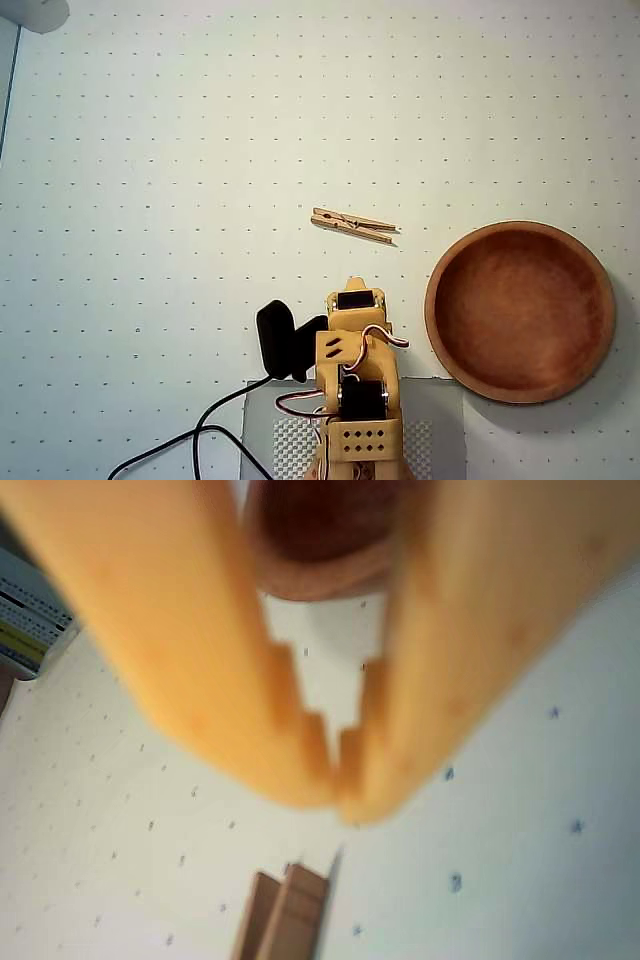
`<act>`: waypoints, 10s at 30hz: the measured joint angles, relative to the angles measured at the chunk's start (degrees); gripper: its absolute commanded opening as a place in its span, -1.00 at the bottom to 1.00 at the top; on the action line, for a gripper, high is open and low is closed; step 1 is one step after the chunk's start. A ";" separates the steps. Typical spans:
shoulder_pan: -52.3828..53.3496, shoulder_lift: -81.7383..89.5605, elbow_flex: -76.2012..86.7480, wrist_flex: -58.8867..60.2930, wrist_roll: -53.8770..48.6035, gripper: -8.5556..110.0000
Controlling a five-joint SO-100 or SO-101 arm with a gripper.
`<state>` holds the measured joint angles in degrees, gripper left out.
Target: Grasp a clothespin and put it in the bowl.
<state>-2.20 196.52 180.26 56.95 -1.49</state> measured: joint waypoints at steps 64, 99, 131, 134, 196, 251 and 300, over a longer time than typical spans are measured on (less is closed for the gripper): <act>-0.35 -17.67 -39.02 11.25 -19.69 -0.90; -3.16 -113.64 -97.82 43.51 -66.88 -0.89; -6.68 -122.52 -109.07 43.51 -24.17 -0.89; -6.24 -122.52 -109.07 43.51 -19.78 -0.89; -10.72 -142.73 -135.79 43.51 -29.00 -0.89; -1.67 -142.91 -135.79 43.51 -139.22 -0.37; 1.58 -152.40 -135.79 43.51 -151.17 -0.37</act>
<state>-0.62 44.12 44.47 100.46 -152.67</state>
